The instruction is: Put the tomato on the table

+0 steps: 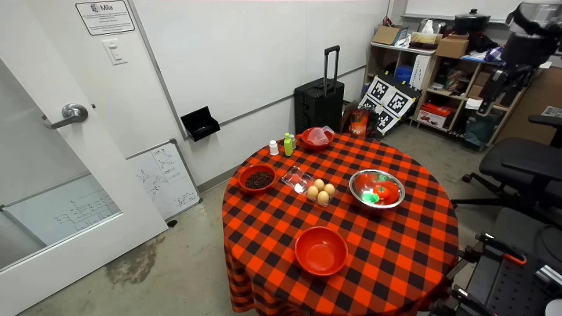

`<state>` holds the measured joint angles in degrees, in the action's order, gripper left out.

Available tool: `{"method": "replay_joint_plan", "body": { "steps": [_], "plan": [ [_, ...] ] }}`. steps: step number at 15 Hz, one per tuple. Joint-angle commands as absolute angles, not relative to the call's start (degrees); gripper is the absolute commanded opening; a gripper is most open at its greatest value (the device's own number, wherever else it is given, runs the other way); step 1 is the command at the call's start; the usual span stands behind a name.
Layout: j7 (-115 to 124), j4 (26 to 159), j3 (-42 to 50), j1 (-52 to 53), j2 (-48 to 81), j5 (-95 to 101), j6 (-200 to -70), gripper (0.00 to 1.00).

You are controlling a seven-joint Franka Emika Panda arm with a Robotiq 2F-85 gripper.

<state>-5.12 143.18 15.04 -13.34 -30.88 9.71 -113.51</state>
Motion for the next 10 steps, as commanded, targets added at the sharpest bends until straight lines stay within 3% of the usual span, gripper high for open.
{"method": "replay_joint_plan", "body": {
  "steps": [1, 10],
  "plan": [
    [-3.4, 142.9, 13.9, -12.2, -23.4, 7.4, -118.3, 1.0],
    [-5.0, 139.7, 11.2, -8.6, -2.2, 1.8, -133.3, 1.0]
  ]
}}
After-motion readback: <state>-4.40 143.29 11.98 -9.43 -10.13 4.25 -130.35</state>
